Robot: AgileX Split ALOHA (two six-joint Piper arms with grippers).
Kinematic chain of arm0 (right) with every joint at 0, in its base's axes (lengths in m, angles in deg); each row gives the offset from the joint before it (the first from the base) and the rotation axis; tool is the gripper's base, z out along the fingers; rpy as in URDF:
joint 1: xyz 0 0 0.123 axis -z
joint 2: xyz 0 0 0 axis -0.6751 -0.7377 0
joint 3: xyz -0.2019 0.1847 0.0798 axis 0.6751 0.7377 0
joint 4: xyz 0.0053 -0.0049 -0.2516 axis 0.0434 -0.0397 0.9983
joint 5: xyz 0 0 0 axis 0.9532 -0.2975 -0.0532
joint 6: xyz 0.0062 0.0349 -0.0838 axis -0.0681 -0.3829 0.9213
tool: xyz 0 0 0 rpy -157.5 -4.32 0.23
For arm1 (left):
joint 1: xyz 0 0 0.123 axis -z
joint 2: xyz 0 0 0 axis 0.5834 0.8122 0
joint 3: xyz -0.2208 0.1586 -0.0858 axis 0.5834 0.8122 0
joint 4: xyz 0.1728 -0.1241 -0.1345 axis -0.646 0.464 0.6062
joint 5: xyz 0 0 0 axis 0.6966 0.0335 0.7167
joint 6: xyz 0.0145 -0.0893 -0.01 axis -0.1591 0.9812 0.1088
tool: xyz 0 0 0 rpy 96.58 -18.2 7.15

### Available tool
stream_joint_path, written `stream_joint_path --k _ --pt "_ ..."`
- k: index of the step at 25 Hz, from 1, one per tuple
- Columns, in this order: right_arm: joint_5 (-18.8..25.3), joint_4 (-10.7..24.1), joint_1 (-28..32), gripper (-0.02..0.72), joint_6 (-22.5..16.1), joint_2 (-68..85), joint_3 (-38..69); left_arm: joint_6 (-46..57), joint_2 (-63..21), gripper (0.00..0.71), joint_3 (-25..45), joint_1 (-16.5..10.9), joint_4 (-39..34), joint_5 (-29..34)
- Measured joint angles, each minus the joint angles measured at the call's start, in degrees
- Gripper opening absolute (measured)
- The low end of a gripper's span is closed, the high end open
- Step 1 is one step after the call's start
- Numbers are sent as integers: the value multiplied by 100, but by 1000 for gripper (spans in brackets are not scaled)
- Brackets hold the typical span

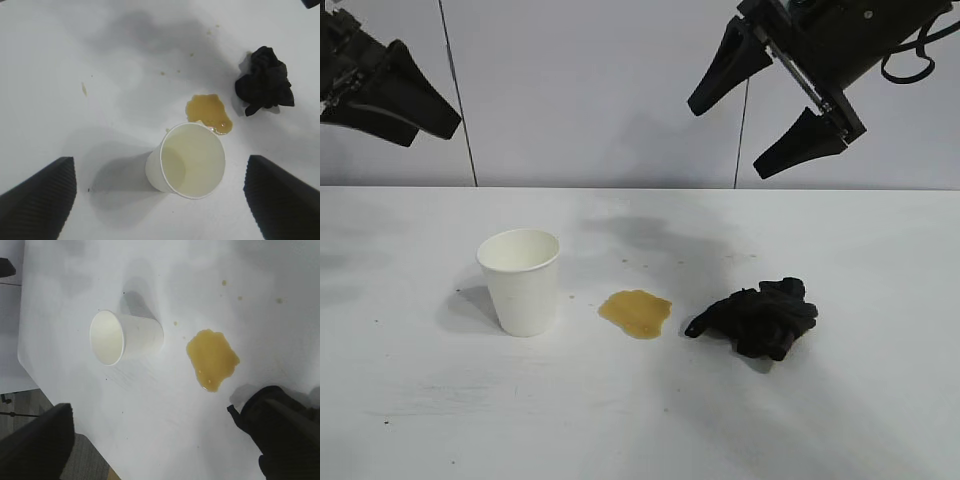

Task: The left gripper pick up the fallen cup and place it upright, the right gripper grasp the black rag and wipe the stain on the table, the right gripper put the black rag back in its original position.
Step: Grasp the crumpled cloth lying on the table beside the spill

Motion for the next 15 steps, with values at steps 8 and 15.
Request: stream_joint_path --k 8,15 --pt "5 -27 0 694 0 0 0 315 -6 625 -183 6 579 72" --pt "5 -73 0 694 -17 0 0 3782 -6 578 -201 6 522 -31"
